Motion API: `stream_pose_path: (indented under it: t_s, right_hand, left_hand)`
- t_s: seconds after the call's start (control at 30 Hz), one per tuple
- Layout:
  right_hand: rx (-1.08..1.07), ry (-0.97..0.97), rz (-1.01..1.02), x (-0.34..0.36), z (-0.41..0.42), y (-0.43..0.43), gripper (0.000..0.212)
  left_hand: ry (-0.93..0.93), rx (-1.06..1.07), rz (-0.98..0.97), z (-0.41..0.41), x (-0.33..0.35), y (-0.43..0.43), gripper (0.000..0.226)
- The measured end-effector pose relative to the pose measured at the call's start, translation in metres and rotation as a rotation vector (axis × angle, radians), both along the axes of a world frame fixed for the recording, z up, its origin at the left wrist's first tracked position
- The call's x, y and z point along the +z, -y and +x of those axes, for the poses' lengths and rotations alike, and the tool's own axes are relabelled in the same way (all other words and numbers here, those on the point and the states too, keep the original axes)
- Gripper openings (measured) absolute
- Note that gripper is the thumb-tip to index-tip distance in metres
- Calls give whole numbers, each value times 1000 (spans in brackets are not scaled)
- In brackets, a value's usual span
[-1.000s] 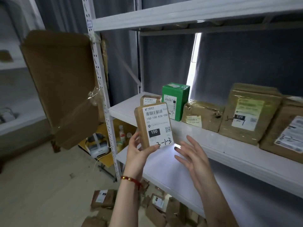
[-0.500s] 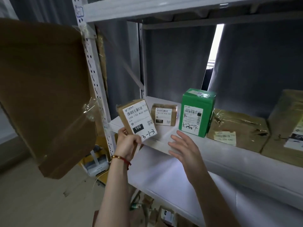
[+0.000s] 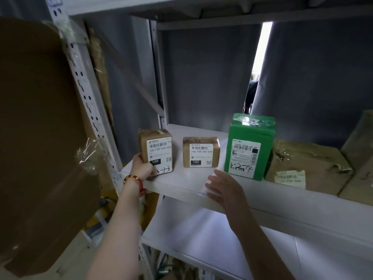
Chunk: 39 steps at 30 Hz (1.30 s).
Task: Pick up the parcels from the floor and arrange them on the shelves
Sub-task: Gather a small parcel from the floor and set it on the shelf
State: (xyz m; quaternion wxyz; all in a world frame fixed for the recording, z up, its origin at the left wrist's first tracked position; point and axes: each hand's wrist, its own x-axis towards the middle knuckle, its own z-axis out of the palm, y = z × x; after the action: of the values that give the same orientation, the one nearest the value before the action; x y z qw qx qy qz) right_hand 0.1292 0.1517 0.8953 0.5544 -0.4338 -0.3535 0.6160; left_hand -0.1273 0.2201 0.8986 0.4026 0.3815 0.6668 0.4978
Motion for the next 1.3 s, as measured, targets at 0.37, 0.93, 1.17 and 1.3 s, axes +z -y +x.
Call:
stream_pose_path:
  t_s: [0.37, 0.93, 1.17, 1.3]
  right_hand:
    - [-154, 25, -68, -8, 3, -1, 25]
    - [-194, 8, -46, -7, 31, 21, 20]
    - [-174, -4, -41, -4, 38, 41, 17]
    - [-145, -21, -28, 0, 45, 55, 16]
  left_hand:
    - [-380, 148, -73, 5, -8, -50, 24]
    - [-646, 121, -149, 42, -17, -64, 67]
    - [-577, 159, -38, 69, -17, -33, 68]
    - [-570, 161, 5, 89, -12, -3, 69]
